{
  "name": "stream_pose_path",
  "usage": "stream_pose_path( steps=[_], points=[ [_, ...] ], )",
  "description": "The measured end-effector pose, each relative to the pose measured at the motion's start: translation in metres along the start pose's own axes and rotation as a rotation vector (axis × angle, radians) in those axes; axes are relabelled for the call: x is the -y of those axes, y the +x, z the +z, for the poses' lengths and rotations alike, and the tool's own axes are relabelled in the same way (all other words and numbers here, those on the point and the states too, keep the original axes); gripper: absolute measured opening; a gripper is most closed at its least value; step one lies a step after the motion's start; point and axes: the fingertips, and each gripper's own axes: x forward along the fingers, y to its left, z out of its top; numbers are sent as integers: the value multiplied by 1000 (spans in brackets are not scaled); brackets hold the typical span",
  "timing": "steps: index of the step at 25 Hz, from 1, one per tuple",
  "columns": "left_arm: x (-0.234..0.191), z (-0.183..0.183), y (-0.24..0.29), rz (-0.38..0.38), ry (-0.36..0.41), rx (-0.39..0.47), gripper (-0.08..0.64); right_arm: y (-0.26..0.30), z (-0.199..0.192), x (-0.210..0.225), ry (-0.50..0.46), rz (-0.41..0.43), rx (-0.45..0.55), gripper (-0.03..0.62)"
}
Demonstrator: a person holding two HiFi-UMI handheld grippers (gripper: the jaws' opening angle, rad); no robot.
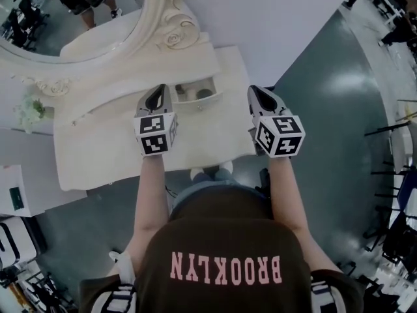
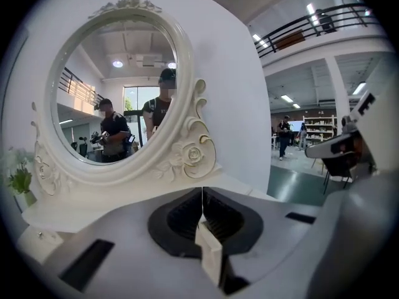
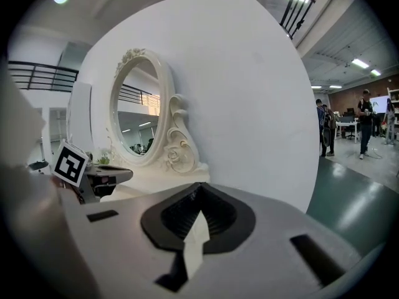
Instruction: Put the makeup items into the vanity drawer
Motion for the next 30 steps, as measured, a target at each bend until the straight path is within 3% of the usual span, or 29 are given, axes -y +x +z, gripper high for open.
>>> stream_pose_path(
  steps=[11, 22, 30],
  points=[
    [-31, 62, -25, 29, -16, 187, 6, 12, 41, -27, -122, 58, 94, -8],
    [-39, 117, -54, 21, 20, 382, 6, -14, 148, -62, -402, 23, 402, -8],
    [-50, 132, -68, 41, 47, 442, 6, -7, 147, -69, -384, 19, 404, -8]
  ],
)
